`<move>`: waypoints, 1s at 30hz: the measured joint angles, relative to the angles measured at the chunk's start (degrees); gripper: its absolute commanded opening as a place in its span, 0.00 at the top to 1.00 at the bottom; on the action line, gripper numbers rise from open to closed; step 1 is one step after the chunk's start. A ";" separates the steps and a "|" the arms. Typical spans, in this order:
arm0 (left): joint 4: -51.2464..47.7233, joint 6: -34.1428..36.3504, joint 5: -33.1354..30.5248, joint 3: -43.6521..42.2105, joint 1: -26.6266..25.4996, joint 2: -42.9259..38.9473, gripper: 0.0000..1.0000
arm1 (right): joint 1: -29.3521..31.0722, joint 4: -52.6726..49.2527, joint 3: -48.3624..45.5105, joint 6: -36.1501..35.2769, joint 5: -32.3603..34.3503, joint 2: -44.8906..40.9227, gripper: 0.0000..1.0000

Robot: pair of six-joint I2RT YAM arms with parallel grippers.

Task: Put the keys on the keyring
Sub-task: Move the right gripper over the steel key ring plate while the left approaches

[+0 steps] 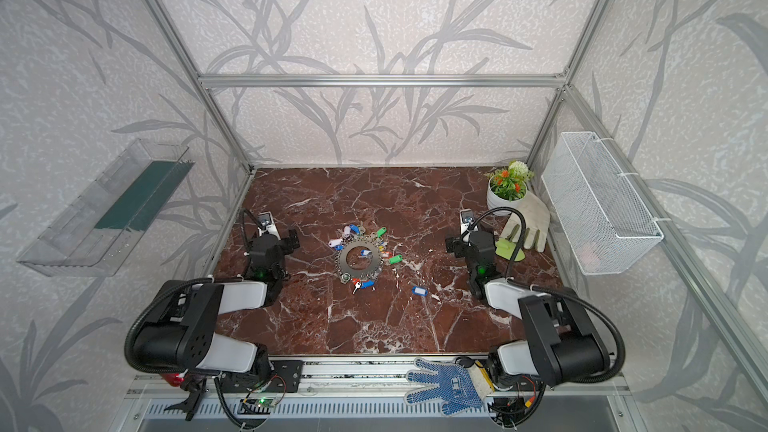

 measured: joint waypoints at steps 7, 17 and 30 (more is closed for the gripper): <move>-29.94 -23.19 -5.20 14.97 -1.92 -16.61 0.01 | -2.78 -6.29 2.64 21.42 2.32 -18.56 0.01; -51.04 -46.69 18.86 10.32 2.84 -27.15 0.03 | -4.44 -19.52 6.36 32.46 -6.16 -18.75 0.01; -67.04 -46.47 47.78 16.83 0.83 -25.90 0.21 | -2.95 -40.61 16.83 36.02 -12.74 -11.82 0.12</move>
